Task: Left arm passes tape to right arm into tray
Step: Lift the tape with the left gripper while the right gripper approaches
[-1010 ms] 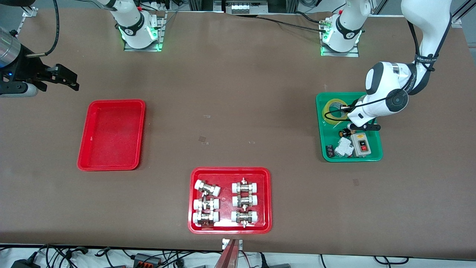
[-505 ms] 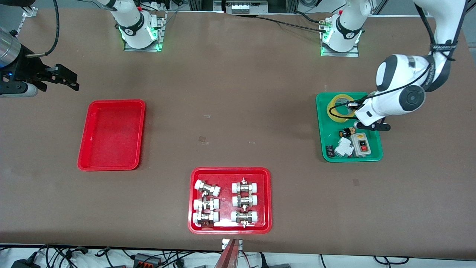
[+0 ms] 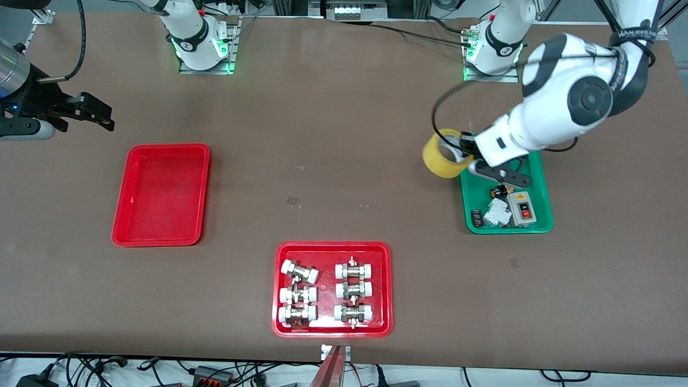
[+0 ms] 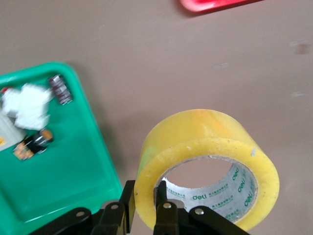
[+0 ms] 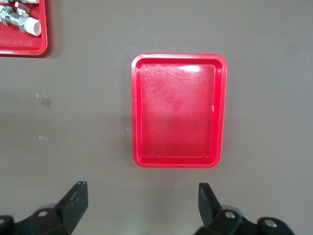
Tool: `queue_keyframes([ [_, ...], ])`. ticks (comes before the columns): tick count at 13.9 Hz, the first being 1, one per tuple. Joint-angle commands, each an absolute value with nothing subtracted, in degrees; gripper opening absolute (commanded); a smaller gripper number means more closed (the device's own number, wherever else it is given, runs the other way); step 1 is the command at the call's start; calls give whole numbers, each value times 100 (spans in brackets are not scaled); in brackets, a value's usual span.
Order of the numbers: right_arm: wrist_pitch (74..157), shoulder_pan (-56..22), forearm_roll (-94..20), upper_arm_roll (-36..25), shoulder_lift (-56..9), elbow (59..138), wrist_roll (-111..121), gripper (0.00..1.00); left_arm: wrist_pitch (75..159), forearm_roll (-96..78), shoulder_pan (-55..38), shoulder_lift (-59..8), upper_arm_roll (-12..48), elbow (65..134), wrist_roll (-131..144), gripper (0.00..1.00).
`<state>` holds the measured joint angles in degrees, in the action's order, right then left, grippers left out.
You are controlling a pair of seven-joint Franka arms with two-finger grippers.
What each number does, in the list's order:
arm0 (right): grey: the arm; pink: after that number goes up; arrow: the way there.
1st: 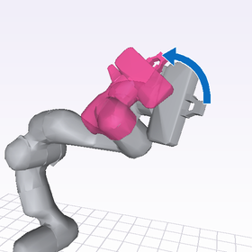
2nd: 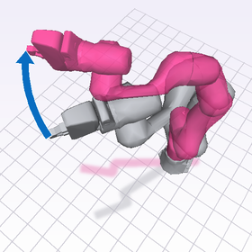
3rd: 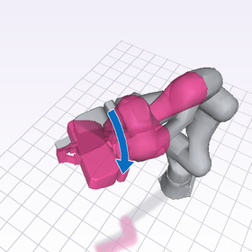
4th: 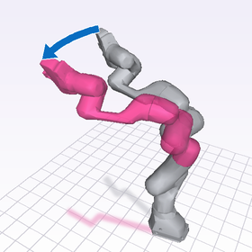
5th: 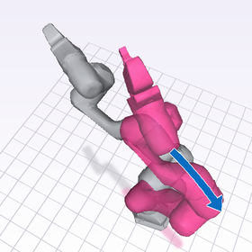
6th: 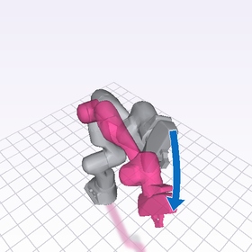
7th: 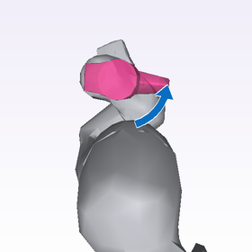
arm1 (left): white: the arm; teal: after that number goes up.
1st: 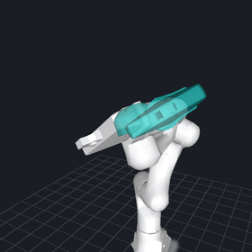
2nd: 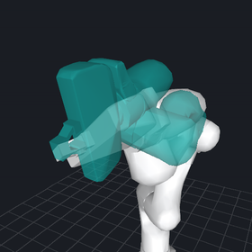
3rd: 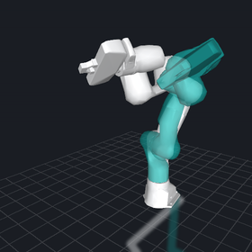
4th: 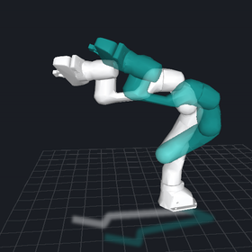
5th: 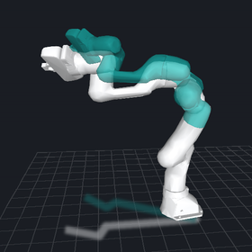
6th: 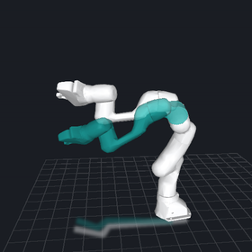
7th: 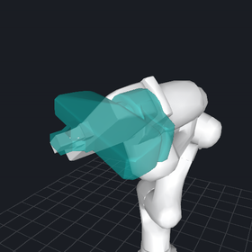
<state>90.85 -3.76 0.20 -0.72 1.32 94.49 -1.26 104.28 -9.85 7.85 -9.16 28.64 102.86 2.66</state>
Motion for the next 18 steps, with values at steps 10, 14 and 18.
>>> queue_keyframes([
  [10, 8833, -351, -105, -35, -211, 9413, 9, 100, 11003, -2198, -386, -3224, 3032, 8123, 1141, 0],
  [14, 8763, -448, -123, -18, -571, 9387, 342, 100, 12152, -1873, -922, -3611, 3015, 8077, 1948, 0],
  [18, 8806, -440, -1428, -18, -878, 9378, 378, 100, 12630, -1811, -1107, -3771, 3015, 8077, 2434, 0],
])
